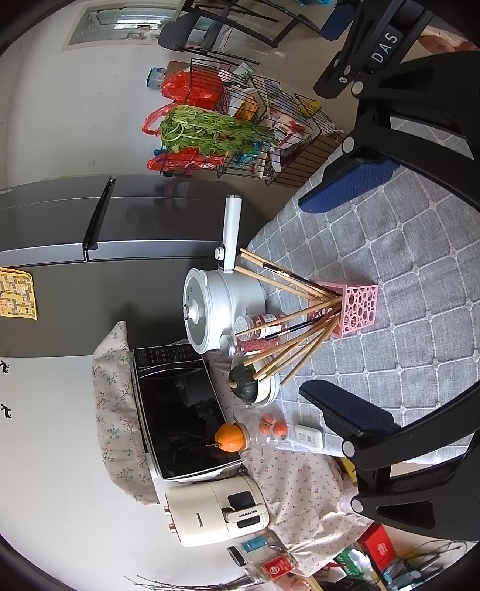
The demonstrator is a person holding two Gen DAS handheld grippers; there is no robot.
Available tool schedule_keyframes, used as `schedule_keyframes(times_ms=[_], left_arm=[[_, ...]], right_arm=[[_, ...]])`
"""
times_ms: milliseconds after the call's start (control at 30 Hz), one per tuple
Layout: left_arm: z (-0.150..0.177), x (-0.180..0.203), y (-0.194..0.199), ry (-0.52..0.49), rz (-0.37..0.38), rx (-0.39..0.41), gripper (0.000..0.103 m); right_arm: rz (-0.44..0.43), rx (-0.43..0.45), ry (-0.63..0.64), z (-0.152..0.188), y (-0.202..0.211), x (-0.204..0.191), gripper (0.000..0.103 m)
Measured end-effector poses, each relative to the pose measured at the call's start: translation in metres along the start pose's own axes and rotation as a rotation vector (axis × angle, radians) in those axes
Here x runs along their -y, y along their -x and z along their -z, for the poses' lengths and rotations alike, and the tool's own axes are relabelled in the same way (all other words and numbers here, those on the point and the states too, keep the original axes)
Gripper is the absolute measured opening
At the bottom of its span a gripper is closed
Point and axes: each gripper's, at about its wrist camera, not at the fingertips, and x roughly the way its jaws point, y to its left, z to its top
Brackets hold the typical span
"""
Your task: Organize utensils
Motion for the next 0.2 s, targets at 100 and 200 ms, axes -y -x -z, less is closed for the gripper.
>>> schedule_keyframes(times_ms=[100, 200], left_arm=[[0.0004, 0.0011, 0.0023, 0.003, -0.014, 0.007, 0.096], [-0.0001, 0.0007, 0.0029, 0.009, -0.011, 0.006, 0.096]], right_arm=[[-0.001, 0.002, -0.002, 0.0001, 0.0001, 0.0001, 0.096], [-0.001, 0.001, -0.002, -0.0004, -0.0001, 0.0004, 0.096]])
